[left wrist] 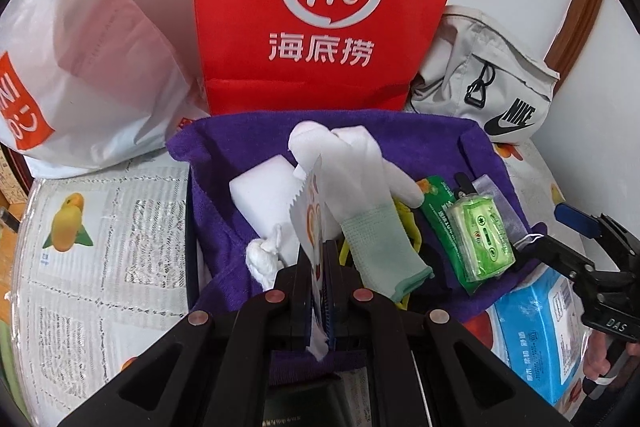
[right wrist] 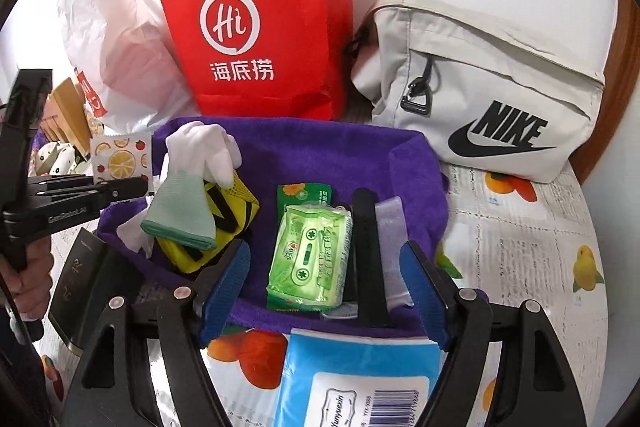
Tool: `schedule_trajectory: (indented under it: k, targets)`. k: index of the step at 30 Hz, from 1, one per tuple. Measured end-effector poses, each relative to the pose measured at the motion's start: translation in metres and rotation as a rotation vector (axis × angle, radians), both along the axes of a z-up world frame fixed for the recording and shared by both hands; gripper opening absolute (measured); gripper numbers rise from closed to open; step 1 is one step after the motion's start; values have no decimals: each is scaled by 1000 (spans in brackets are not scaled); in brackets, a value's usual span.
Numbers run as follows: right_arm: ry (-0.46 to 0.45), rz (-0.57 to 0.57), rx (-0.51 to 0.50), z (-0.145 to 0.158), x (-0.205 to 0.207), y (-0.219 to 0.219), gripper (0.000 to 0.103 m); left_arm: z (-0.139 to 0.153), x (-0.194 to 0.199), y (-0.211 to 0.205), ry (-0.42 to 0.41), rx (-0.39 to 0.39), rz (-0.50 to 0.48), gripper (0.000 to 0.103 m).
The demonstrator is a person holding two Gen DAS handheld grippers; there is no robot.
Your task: Organize soft objects
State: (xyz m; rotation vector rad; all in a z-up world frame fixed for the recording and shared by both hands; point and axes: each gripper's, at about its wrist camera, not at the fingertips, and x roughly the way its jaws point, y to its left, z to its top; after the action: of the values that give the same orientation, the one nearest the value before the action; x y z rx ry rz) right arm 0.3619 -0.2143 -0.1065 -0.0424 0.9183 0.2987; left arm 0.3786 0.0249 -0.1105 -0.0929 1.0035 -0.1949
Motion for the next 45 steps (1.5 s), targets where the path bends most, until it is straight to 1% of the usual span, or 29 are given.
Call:
schedule_trajectory:
  k: [6, 9, 11, 13, 16, 19, 21, 22, 23, 24, 26, 27, 29, 34, 37, 42, 45]
  targets:
    - [-2, 15, 1, -3, 1, 4, 77, -15, 8, -1, 52, -26, -13, 6]
    - [-6, 18, 0, -4, 1, 5, 77, -21, 10, -4, 64, -10, -11, 6]
    - [-8, 14, 8, -5, 2, 5, 77, -24, 12, -3, 77, -21, -6, 6]
    - [-3, 7, 23, -5, 2, 4, 77, -23, 12, -4, 74, -17, -8, 6]
    - [-3, 8, 25, -4, 1, 4, 77, -23, 12, -4, 84, -15, -7, 10]
    - [-14, 6, 21, 0, -3, 4, 77, -21, 11, -2, 97, -18, -3, 21]
    - [-20, 4, 22, 3, -6, 4, 77, -18, 9, -2, 97, -4, -1, 40]
    - [-25, 4, 21, 5, -8, 4, 77, -17, 8, -1, 90, 20, 10, 45]
    - [-27, 4, 20, 6, -10, 4, 77, -15, 6, -1, 83, 46, 24, 54]
    - [-33, 2, 16, 8, -13, 4, 77, -13, 3, 1, 81, 56, 35, 55]
    - [-42, -4, 4, 11, -18, 4, 77, -9, -2, 6, 80, 25, 40, 55]
    - [-43, -5, 1, 13, -21, 4, 77, -6, -5, 7, 76, 24, 44, 55]
    - [-43, -5, 6, 15, -27, 4, 77, -1, -10, 9, 65, 36, 50, 55]
    - [-60, -20, -5, 29, -50, 4, 77, 17, -32, 11, 39, 35, 59, 55]
    - [-78, -34, -5, 40, -67, 4, 77, 29, -48, 9, 22, 31, 63, 55]
    - [-103, -58, -8, 56, -97, 5, 77, 49, -81, 6, -19, 47, 75, 58]
    - [-121, -78, -15, 65, -115, 3, 78, 60, -104, 5, -38, 39, 84, 61]
